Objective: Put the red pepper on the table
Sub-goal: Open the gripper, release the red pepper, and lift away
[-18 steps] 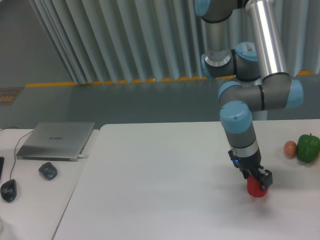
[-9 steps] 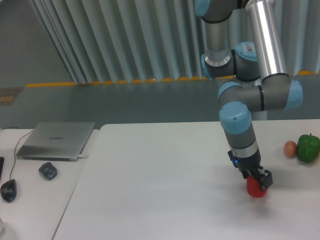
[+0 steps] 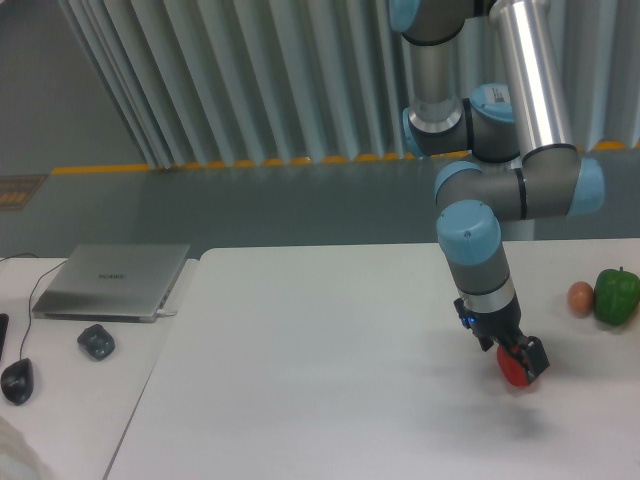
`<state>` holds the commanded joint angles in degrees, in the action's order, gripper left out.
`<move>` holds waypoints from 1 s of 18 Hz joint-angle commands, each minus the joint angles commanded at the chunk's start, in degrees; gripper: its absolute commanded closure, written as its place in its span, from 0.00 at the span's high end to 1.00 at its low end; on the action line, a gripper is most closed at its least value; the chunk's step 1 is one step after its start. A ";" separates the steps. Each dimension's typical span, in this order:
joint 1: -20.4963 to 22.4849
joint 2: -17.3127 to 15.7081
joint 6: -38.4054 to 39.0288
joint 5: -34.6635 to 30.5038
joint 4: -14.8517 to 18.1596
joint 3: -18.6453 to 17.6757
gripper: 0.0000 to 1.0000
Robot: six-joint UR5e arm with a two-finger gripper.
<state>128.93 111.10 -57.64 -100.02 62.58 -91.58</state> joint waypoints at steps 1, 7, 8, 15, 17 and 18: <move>0.26 -0.79 -0.71 0.61 0.00 0.26 1.00; 5.00 -2.46 -7.02 4.83 6.22 7.02 1.00; 5.97 -3.34 -11.92 5.27 6.76 6.94 1.00; 15.37 -5.28 -41.28 6.60 10.37 6.68 1.00; 17.22 -5.28 -47.71 6.60 10.37 6.42 1.00; 17.84 -5.28 -49.82 6.60 10.37 6.33 1.00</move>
<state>146.77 105.82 -107.47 -93.43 72.95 -85.25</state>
